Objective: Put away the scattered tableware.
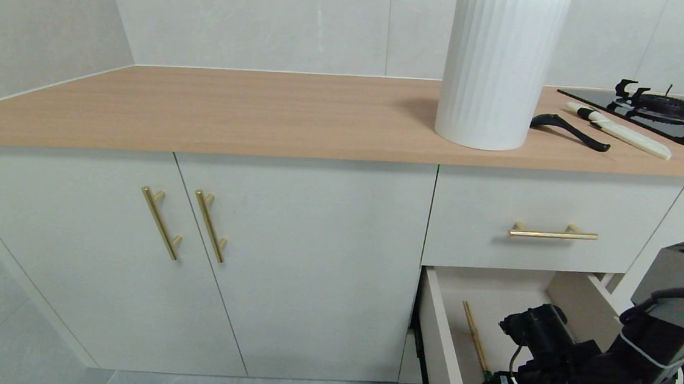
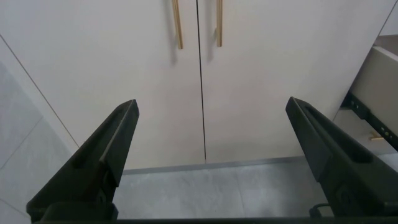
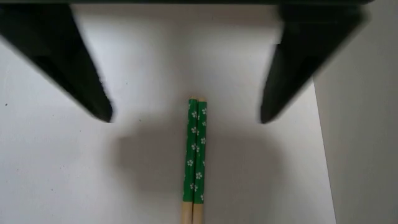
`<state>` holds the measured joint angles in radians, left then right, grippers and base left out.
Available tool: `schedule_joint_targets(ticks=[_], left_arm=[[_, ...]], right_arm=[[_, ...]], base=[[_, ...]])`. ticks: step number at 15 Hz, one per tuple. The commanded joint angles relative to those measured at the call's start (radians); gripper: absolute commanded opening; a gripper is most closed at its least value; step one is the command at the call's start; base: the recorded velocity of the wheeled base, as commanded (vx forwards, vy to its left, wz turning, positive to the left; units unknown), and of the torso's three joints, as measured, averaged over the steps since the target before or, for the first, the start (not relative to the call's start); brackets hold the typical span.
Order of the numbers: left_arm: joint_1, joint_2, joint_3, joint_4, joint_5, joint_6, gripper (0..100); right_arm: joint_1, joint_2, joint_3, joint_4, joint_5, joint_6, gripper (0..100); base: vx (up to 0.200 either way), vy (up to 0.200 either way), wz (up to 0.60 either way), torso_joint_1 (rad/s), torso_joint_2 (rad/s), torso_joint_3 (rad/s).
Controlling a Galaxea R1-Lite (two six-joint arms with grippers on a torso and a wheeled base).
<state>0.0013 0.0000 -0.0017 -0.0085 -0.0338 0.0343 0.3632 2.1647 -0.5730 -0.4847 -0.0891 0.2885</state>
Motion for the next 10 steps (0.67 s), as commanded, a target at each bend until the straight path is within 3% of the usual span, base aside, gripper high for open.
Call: schedule_joint_targets(ticks=[1, 6, 10], left_arm=[[0.000, 0.000, 0.000, -0.001, 0.000, 0.001, 100], [0.000, 0.000, 0.000, -0.001, 0.000, 0.001, 100], [0.000, 0.000, 0.000, 0.001, 0.000, -0.001, 100]], right_arm=[[0.000, -0.051, 0.012, 0.001, -0.003, 0.000, 100], [-0.003, -0.425, 0.117, 0.011, -0.004, -0.077, 100], [-0.040, -0.661, 0.087, 0.146, -0.034, -0.170, 100]], base=[[0.000, 0.000, 0.00, 0.000, 0.00, 0.000], [0.000, 0.000, 0.00, 0.000, 0.00, 0.000], [0.000, 0.000, 0.00, 0.000, 0.00, 0.000]])
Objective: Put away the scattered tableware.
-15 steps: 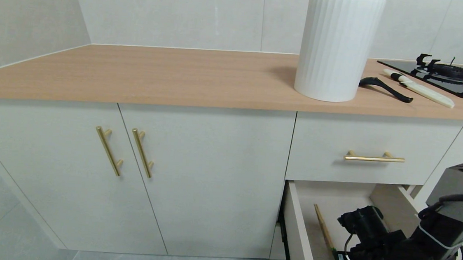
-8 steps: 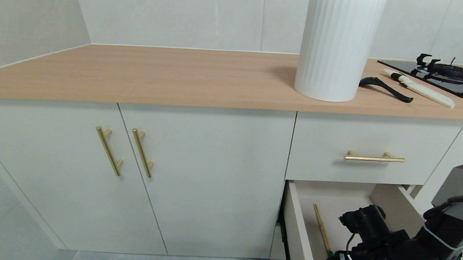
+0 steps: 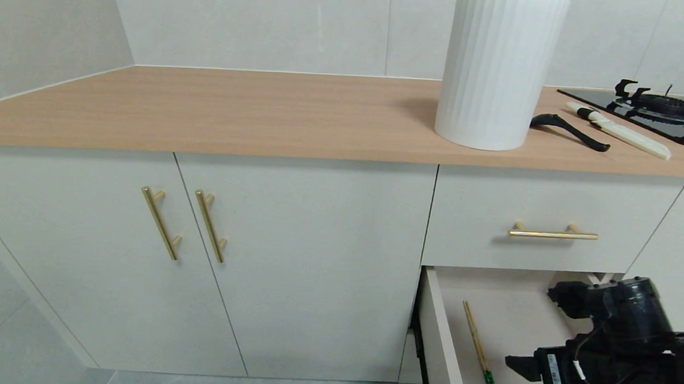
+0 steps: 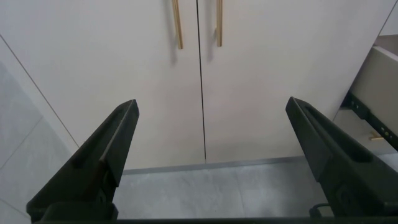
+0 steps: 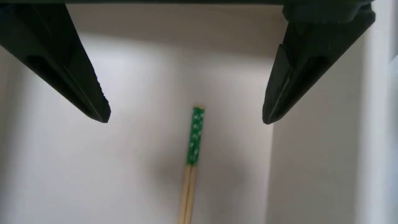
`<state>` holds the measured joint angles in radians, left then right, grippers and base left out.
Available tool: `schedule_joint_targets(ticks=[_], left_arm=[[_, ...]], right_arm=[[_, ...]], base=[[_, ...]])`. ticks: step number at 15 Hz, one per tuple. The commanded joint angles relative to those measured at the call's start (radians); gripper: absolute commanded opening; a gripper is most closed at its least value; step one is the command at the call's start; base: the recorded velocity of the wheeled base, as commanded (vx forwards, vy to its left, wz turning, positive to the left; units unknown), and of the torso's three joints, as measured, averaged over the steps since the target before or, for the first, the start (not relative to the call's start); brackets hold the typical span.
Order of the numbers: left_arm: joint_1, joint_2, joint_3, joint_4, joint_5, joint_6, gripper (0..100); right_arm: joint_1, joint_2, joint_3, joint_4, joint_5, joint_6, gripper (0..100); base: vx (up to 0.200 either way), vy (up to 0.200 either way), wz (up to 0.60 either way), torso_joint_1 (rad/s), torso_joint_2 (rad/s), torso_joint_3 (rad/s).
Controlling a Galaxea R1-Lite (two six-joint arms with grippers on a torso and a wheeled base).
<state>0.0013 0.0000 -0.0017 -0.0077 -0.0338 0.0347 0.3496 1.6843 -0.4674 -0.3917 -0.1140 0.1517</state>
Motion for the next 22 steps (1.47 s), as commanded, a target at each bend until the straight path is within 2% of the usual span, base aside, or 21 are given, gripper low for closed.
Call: schedule_joint_targets(ticks=[1, 5, 8, 22], left_arm=[[0.000, 0.000, 0.000, 0.000, 0.000, 0.001, 100], [0.000, 0.000, 0.000, -0.002, 0.000, 0.001, 100], [0.000, 0.000, 0.000, 0.000, 0.000, 0.001, 100], [0.000, 0.000, 0.000, -0.002, 0.000, -0.001, 100]], right_arm=[[-0.026, -0.201, -0.025, 0.065, -0.009, -0.035, 100], [-0.026, -0.290, -0.022, 0.090, 0.005, -0.064, 100], [-0.026, -0.308, -0.023, 0.090, 0.007, -0.064, 100], [-0.027, -0.334, -0.022, 0.090, 0.007, -0.078, 100]], base=[[0.000, 0.000, 0.00, 0.000, 0.00, 0.000], [0.000, 0.000, 0.00, 0.001, -0.02, -0.026], [0.000, 0.000, 0.00, 0.015, -0.20, -0.289], [0.000, 0.000, 0.00, 0.128, -0.47, -0.327]])
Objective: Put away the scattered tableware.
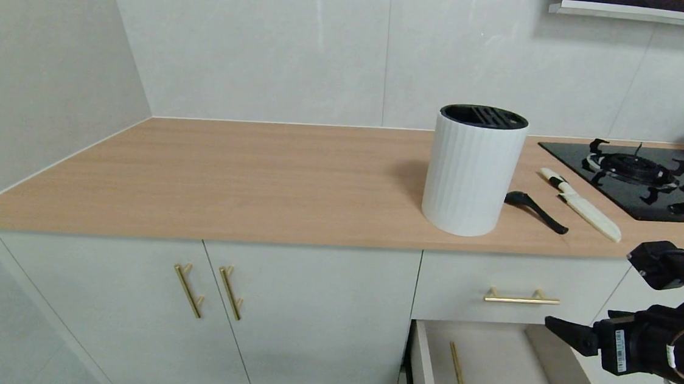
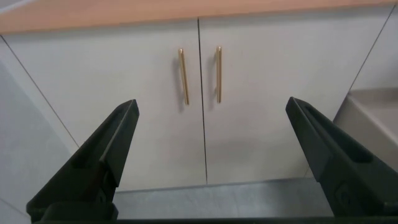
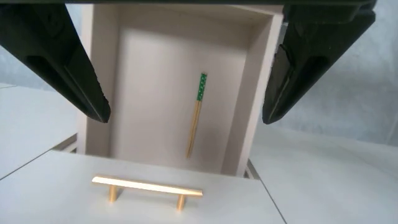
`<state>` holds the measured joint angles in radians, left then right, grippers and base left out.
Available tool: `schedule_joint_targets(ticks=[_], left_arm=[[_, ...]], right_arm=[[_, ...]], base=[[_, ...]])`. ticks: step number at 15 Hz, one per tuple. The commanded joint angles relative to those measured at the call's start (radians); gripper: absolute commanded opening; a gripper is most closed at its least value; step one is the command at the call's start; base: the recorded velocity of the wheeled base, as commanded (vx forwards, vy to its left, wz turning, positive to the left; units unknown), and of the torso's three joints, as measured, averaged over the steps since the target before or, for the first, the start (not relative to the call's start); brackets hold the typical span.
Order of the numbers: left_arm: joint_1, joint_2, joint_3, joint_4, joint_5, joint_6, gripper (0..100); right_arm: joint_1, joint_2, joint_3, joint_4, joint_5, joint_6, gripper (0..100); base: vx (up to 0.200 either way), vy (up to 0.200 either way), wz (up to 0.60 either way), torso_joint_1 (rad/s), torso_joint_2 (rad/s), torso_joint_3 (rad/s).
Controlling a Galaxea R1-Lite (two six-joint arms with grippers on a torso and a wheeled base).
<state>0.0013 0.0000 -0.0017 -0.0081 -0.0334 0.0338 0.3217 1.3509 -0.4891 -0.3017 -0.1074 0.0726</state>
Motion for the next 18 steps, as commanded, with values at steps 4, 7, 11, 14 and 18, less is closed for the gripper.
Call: schedule_joint_targets(ticks=[4, 7, 11, 14, 18], left_arm=[[0.000, 0.000, 0.000, -0.001, 0.000, 0.001, 100], [0.000, 0.000, 0.000, -0.001, 0.000, 0.001, 100], [0.000, 0.000, 0.000, -0.001, 0.000, 0.001, 100], [0.000, 0.000, 0.000, -0.001, 0.000, 0.000, 100], [0.000, 0.000, 0.000, -0.001, 0.000, 0.000, 100]], right_arm=[[-0.013, -0.022, -0.005, -0.002, 0.000, -0.002, 100], [-0.113, -0.018, -0.114, -0.002, 0.026, -0.111, 100], [-0.256, 0.232, -0.408, 0.000, 0.203, -0.165, 100], [-0.303, 0.458, -0.546, -0.007, 0.344, -0.218, 100], [-0.320, 0.646, -0.692, -0.013, 0.341, -0.235, 100]], base=[[0.000, 0.000, 0.00, 0.127, -0.34, -0.212], [0.000, 0.000, 0.00, 0.012, -0.03, -0.017], [0.000, 0.000, 0.00, 0.000, 0.00, 0.000], [0.000, 0.000, 0.00, 0.000, 0.00, 0.000], [0.000, 0.000, 0.00, 0.000, 0.00, 0.000]])
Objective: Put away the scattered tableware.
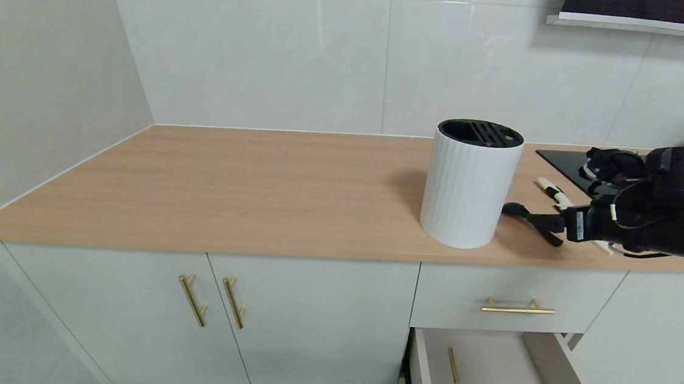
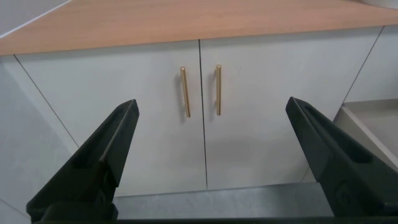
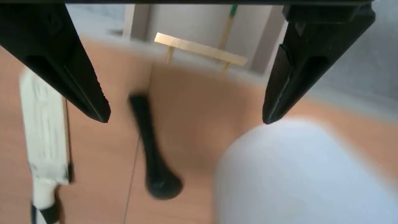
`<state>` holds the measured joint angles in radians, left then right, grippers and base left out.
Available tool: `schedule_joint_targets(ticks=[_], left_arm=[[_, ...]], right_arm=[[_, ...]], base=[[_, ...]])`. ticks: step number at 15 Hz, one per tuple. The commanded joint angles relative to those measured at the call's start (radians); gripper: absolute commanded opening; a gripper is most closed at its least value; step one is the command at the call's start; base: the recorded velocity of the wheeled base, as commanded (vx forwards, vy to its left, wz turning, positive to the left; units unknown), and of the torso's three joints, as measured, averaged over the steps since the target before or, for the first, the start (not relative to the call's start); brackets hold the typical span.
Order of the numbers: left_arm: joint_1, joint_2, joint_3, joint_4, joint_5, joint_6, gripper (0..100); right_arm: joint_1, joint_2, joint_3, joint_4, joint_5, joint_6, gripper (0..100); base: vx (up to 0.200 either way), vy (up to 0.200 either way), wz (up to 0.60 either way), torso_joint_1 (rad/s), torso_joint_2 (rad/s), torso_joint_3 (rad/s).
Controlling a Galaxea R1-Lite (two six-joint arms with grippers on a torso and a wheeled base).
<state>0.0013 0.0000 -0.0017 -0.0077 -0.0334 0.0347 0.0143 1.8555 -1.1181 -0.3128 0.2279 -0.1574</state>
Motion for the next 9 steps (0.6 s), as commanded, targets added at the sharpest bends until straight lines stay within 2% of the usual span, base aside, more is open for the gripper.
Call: schedule_joint_targets(ticks=[1, 3, 9], left_arm=[[0.000, 0.000, 0.000, 0.000, 0.000, 0.001, 100], [0.000, 0.000, 0.000, 0.000, 0.000, -0.001, 100], [0.000, 0.000, 0.000, 0.000, 0.000, -0.001, 100]], right_arm=[[-0.014, 0.156, -0.065, -0.006, 0.005, -0.007, 100], [-0.034, 0.195, -0.066, -0.091, 0.007, -0.007, 100], [-0.048, 0.260, -0.109, -0.115, 0.019, -0.001, 100]], base=[[0.000, 0.000, 0.00, 0.000, 0.00, 0.000], [0.000, 0.000, 0.00, 0.000, 0.00, 0.000], [0.000, 0.000, 0.00, 0.000, 0.00, 0.000]])
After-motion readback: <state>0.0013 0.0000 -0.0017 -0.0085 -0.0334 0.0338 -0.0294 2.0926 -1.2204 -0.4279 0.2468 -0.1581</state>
